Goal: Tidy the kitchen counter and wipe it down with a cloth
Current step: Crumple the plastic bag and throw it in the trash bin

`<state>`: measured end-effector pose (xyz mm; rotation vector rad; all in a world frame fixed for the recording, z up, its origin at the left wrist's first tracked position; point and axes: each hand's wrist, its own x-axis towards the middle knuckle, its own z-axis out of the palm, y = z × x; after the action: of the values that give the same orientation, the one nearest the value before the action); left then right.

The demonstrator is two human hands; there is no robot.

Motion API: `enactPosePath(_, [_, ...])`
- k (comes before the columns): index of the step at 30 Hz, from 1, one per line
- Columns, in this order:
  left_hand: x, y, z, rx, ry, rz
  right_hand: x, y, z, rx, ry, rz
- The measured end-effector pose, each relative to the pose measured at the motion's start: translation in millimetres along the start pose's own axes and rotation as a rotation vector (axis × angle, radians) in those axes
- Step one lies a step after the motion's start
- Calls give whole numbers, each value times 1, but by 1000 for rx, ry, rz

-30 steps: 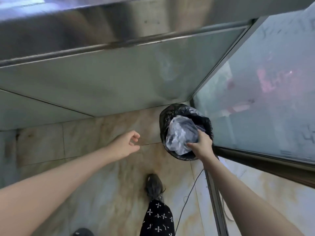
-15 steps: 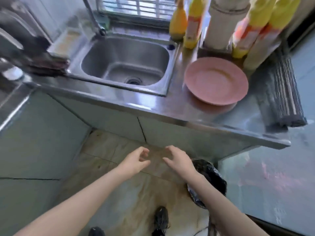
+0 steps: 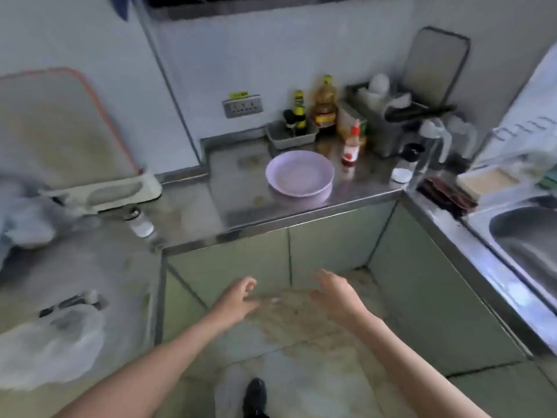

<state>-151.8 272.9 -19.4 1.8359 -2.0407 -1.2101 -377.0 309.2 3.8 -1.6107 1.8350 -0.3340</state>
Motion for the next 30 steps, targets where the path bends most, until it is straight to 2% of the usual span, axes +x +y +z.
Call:
enactPosePath(3, [0,-70,-82,-18,226,-113,51,-73,40,-27,-108,-98])
enactPosePath(6, [-5,-126,-145,10,384,-209,95,-137,79,-12,-191,-167])
enactPosePath(9, [-25,-169,-190,155,517,-291,125,-193,116,-32,-287,-242])
enactPosePath(11, [-45,-195,-208,268,495,-371,134,-225,141,-40,-335,-288])
enactPosePath(14, [-79,-234,-223,325,359,-578,139,-261,179,-104,-446,-383])
enactPosePath(18, [-110,-283,-210,-8,265,-958,134,-294,222,-154,-562,-467])
enactPosePath(20, [-112,-294,-195,-176,232,-1054,132,-303,238,-158,-582,-492])
enactPosePath(22, [-111,-296,-179,-254,231,-1062,131,-307,250,-148,-596,-517])
enactPosePath(26, [-106,-294,-163,-140,214,-1049,122,-307,261,-55,-659,-495])
enactPosePath(30, [-99,-287,-173,-46,162,-894,110,-303,261,-106,-760,-557])
